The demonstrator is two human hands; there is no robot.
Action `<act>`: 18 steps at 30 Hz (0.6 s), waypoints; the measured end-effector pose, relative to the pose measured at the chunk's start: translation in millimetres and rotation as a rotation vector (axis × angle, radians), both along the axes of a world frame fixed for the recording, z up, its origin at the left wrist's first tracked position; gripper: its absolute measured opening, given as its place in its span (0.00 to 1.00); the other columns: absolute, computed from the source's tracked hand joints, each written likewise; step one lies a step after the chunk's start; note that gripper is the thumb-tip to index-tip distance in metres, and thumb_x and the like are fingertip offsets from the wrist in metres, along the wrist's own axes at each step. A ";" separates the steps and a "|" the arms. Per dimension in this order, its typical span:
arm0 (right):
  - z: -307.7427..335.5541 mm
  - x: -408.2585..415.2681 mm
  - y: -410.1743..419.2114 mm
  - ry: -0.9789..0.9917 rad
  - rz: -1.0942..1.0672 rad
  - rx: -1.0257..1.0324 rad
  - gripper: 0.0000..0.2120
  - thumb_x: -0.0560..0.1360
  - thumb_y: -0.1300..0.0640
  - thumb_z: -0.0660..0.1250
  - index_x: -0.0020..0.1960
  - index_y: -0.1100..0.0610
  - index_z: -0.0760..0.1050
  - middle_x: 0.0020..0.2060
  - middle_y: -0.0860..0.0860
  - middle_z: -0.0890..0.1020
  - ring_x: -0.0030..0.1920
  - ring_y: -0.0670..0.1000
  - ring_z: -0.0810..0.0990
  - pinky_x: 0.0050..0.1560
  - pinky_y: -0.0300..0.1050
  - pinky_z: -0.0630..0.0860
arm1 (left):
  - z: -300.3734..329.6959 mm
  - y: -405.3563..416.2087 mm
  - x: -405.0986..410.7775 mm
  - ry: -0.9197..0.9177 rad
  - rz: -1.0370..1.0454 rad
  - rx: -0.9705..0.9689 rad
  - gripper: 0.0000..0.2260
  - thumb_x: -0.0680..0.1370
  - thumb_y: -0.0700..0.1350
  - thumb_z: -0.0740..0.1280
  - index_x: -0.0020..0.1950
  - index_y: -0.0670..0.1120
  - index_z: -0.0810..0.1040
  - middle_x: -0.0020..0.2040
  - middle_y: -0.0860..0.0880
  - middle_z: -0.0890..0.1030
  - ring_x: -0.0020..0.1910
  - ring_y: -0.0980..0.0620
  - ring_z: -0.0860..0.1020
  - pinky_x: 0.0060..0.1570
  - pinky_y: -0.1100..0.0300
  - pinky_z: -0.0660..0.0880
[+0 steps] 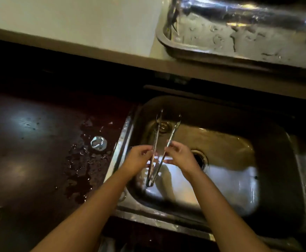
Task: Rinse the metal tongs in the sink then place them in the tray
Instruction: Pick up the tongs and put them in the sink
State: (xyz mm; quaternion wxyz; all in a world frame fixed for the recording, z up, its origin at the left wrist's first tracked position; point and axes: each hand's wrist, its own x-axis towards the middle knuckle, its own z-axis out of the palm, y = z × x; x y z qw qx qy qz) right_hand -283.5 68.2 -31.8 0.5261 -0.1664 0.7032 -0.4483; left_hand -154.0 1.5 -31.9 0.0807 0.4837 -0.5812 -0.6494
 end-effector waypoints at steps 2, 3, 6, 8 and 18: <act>-17.8 -11.4 5.4 0.022 -0.034 0.044 0.12 0.76 0.68 0.61 0.58 0.66 0.74 0.49 0.64 0.79 0.41 0.52 0.77 0.28 0.32 0.77 | -18.8 1.5 -12.1 -0.031 -0.010 0.033 0.05 0.76 0.37 0.64 0.49 0.42 0.78 0.48 0.38 0.81 0.43 0.48 0.82 0.43 0.52 0.81; -27.7 -15.8 7.2 0.040 -0.055 0.062 0.13 0.75 0.68 0.62 0.59 0.65 0.74 0.46 0.61 0.79 0.40 0.51 0.78 0.29 0.33 0.77 | -28.2 2.1 -18.1 -0.049 -0.019 0.046 0.04 0.75 0.37 0.65 0.49 0.42 0.78 0.49 0.38 0.81 0.44 0.44 0.81 0.47 0.46 0.79; -57.4 -24.1 12.9 0.096 -0.112 0.133 0.11 0.74 0.70 0.62 0.56 0.66 0.75 0.38 0.54 0.79 0.36 0.52 0.77 0.35 0.44 0.77 | -62.1 3.8 -34.2 -0.138 -0.079 0.003 0.05 0.73 0.36 0.66 0.47 0.40 0.80 0.43 0.40 0.81 0.40 0.45 0.80 0.50 0.42 0.78; -79.7 -27.6 17.2 0.132 -0.148 0.197 0.09 0.73 0.69 0.64 0.53 0.68 0.75 0.33 0.53 0.78 0.35 0.55 0.78 0.41 0.54 0.79 | -83.2 6.3 -44.2 -0.203 -0.101 -0.035 0.06 0.73 0.36 0.65 0.45 0.41 0.81 0.41 0.37 0.83 0.41 0.41 0.81 0.51 0.43 0.79; -138.5 -44.3 21.3 0.103 -0.131 0.312 0.15 0.70 0.69 0.67 0.57 0.63 0.77 0.42 0.60 0.83 0.36 0.56 0.81 0.44 0.54 0.82 | -141.4 25.3 -71.1 -0.428 -0.126 -0.189 0.11 0.75 0.34 0.59 0.47 0.38 0.81 0.46 0.37 0.83 0.43 0.40 0.81 0.48 0.53 0.80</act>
